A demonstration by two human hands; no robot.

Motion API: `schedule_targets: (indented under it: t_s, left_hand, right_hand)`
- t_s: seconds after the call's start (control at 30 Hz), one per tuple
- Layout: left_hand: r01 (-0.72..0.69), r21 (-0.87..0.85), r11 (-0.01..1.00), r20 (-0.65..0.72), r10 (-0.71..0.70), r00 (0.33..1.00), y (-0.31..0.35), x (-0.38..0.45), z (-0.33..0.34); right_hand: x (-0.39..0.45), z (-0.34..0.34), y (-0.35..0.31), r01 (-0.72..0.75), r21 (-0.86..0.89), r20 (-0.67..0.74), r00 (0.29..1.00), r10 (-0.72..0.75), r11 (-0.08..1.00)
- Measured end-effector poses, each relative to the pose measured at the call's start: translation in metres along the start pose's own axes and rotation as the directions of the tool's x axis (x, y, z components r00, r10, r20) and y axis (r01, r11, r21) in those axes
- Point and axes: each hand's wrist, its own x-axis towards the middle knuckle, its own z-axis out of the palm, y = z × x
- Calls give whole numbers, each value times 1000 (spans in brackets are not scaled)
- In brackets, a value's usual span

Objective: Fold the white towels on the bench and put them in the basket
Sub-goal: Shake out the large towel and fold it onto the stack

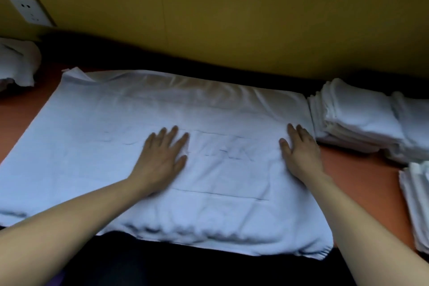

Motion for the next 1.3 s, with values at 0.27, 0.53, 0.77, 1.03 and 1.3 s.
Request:
schedule_targets:
  t_s: [0.27, 0.53, 0.77, 1.03, 1.3]
  left_hand:
    - [-442, -28, 896, -50, 441, 896, 177, -34, 18]
    - [-465, 51, 884, 70, 462, 884, 279, -78, 44]
    - [-424, -86, 901, -242, 394, 886, 278, -75, 44]
    - [114, -748, 654, -68, -246, 967, 245, -91, -23]
    - [317, -844, 433, -10, -603, 798, 161, -100, -63]
  right_hand:
    - [-22, -22, 16, -271, 94, -110, 954, 280, 958]
    - [-9, -40, 28, -408, 715, 188, 895, 405, 568]
    - [13, -51, 16, -393, 781, 281, 915, 290, 486]
    - [54, -54, -3, -449, 766, 344, 891, 297, 460]
    - [76, -63, -64, -381, 797, 226, 908, 354, 469]
